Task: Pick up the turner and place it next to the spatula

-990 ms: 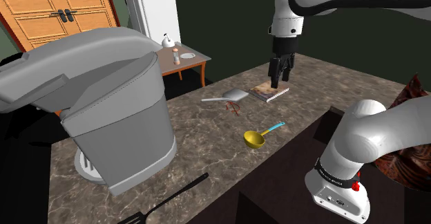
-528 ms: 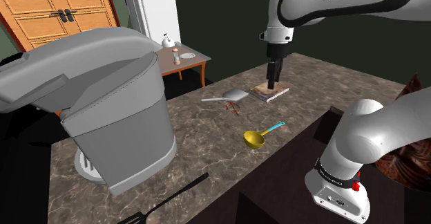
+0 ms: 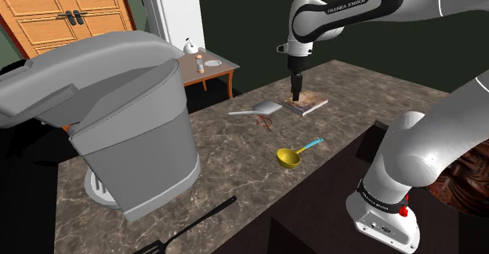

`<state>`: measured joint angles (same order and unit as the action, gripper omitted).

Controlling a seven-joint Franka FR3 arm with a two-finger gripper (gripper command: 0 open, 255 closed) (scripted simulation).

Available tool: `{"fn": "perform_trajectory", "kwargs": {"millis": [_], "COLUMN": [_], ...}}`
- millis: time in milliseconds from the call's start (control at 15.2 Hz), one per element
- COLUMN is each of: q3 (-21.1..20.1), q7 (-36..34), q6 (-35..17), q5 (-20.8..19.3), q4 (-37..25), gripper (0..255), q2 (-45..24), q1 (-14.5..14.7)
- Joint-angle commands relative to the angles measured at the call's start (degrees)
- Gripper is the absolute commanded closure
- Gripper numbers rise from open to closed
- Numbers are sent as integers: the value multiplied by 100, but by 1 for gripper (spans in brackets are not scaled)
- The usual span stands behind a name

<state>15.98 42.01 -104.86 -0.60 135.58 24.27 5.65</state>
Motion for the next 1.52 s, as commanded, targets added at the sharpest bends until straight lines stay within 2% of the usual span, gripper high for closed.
{"fn": "perform_trajectory", "kwargs": {"millis": [0, 462, 990, 1452], "q3": [185, 517, 253, 164], "q7": [670, 2863, 5055, 5226], "q6": [-314, -925, -1109, -1518], "q5": [62, 651, 1436, 1571], "q4": [-196, -1195, -2659, -2492], "gripper": [0, 0, 0, 0], "q2": [-485, -2112, -3827, -4079], "q1": [143, 500, 510, 511]}}
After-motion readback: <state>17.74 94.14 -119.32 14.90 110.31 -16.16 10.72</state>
